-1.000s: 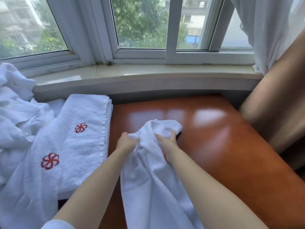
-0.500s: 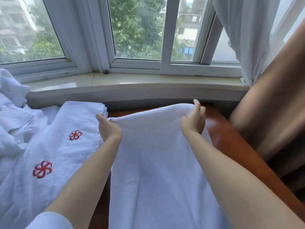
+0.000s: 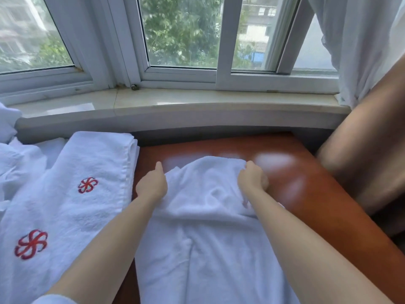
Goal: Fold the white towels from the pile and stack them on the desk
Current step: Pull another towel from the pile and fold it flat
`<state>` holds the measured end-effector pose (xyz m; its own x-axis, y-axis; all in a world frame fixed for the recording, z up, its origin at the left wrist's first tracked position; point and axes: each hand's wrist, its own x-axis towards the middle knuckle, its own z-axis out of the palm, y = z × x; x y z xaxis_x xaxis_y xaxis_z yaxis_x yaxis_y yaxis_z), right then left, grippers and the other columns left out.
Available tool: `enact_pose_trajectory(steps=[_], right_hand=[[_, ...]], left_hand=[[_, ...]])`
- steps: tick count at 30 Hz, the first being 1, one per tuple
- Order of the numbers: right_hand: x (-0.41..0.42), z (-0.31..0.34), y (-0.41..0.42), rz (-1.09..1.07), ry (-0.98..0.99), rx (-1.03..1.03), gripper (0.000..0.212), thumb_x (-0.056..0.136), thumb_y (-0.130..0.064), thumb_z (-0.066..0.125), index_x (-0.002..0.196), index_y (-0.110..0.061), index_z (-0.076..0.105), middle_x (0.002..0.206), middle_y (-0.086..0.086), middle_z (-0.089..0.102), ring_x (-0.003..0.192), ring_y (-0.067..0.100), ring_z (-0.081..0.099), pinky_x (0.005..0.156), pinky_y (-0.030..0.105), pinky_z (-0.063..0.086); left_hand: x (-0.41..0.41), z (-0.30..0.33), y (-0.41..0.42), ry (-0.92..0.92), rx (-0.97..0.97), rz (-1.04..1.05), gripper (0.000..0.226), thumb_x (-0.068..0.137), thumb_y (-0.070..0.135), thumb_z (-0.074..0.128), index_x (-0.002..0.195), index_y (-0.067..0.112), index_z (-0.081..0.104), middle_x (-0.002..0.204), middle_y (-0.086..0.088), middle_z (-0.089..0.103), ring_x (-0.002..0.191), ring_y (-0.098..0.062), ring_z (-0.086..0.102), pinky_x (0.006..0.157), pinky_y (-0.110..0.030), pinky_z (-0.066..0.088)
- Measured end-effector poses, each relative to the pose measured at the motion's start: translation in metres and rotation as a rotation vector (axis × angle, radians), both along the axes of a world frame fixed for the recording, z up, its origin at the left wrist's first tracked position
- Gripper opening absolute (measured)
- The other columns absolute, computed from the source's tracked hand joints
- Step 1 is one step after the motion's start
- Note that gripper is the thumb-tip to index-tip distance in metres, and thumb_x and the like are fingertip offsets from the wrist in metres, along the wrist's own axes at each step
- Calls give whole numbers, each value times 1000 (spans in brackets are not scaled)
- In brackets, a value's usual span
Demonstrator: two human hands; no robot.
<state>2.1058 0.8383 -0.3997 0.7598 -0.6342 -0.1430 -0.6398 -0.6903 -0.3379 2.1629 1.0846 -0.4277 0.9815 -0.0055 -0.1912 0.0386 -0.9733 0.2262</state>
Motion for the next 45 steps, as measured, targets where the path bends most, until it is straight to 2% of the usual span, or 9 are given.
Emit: enact_pose_trajectory(steps=[4,9,12,17,20,27,32,39,45], right_hand=[[16,-16,-7,111,37,104,53,92,-24,51,141,-20,30,133,9,41,114,33,55,80,34,44],[29,-19,-15,155,168,281,66,78,-22,66,136,-20,33,116,7,59,101,29,61,77,31,49],[32,-17,-17,138,269,346,60,72,-27,75,123,-16,44,93,4,63,72,21,61,54,24,43],[35,-24,-11,20,222,372,33,74,-13,70,104,-7,56,79,9,68,64,23,59,63,27,51],[37,-20,-2,-115,-66,393,32,79,3,54,111,-2,54,100,18,66,85,33,66,78,38,54],[52,60,5,140,-869,98,24,73,7,49,96,0,46,124,15,45,96,31,50,67,30,31],[25,58,3,76,-622,0,22,80,0,50,102,-2,55,138,5,40,98,33,55,67,32,36],[-62,25,13,-55,-385,-48,26,89,-22,37,102,-11,56,118,11,57,101,33,51,78,37,40],[-126,49,24,24,-564,-196,19,81,-7,58,96,-1,67,124,13,57,105,34,51,76,38,37]], left_hand=[[19,2,-2,217,41,-151,56,87,18,52,141,19,39,125,-8,60,107,-27,60,86,-36,52],[36,20,-9,496,19,-214,104,78,19,69,153,33,-2,118,-9,63,85,-23,65,65,-28,51],[37,23,-16,714,-260,-45,73,81,23,62,142,21,21,65,-5,67,42,-14,44,42,-17,34],[28,27,-29,878,-643,227,55,88,51,42,106,-1,48,86,-19,74,50,-19,64,46,-17,43],[27,30,-33,758,-994,249,48,88,58,49,97,10,53,91,-20,70,74,-32,70,64,-33,59],[55,93,-46,83,-1566,264,13,92,20,56,79,19,52,73,3,43,63,-8,46,74,-36,54],[36,91,-31,-4,-1380,534,34,80,-17,47,68,14,38,73,-4,40,66,-16,45,44,-26,53],[-45,52,4,154,-973,567,51,90,-9,35,131,21,42,128,-6,36,101,-37,50,51,-42,58],[-110,69,30,-225,-767,497,32,86,11,41,96,3,71,105,-18,67,99,-35,59,79,-29,44]])
